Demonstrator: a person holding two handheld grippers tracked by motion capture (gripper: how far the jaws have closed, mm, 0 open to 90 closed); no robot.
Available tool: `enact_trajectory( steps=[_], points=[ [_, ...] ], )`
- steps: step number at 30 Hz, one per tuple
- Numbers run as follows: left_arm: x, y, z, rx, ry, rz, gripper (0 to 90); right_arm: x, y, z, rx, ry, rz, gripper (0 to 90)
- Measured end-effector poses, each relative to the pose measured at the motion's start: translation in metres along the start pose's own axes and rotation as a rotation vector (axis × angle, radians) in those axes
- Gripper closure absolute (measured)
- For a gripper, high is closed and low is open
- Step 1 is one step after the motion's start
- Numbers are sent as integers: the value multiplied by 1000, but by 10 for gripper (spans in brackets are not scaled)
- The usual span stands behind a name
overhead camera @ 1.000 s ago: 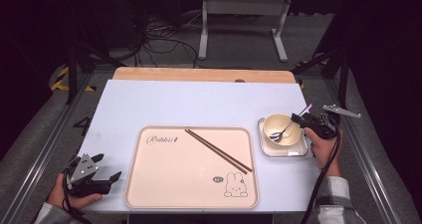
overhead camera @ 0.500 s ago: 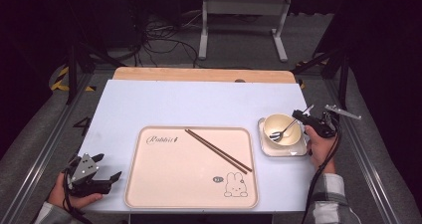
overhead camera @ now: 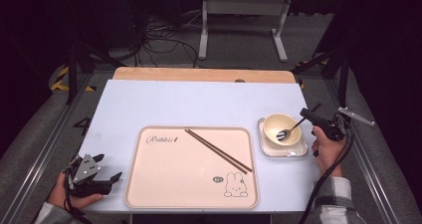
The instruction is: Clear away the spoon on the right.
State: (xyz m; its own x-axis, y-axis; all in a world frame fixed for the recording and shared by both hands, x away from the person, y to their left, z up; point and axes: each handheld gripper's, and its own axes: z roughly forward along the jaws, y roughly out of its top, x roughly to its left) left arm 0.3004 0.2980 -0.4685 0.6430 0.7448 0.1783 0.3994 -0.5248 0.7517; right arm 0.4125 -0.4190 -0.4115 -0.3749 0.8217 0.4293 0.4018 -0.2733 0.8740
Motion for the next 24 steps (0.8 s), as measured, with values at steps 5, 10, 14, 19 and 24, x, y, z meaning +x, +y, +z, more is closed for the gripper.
enact_trajectory(
  steps=[5,10,14,19,24],
  points=[
    [1,1,1,3,3,-6,165,6,6,-11,-36,24,-11,897],
    [1,1,3,4,-1,-2,165,18,14,-20,-69,14,-69,897],
    [2,0,3,5,-1,-8,167,27,20,-25,-85,21,-112,897],
    [3,-2,0,-3,0,-16,167,42,27,-25,-95,45,-149,897],
    [2,-1,-1,-6,4,-10,166,57,28,-24,-86,78,-184,897]
  ],
)
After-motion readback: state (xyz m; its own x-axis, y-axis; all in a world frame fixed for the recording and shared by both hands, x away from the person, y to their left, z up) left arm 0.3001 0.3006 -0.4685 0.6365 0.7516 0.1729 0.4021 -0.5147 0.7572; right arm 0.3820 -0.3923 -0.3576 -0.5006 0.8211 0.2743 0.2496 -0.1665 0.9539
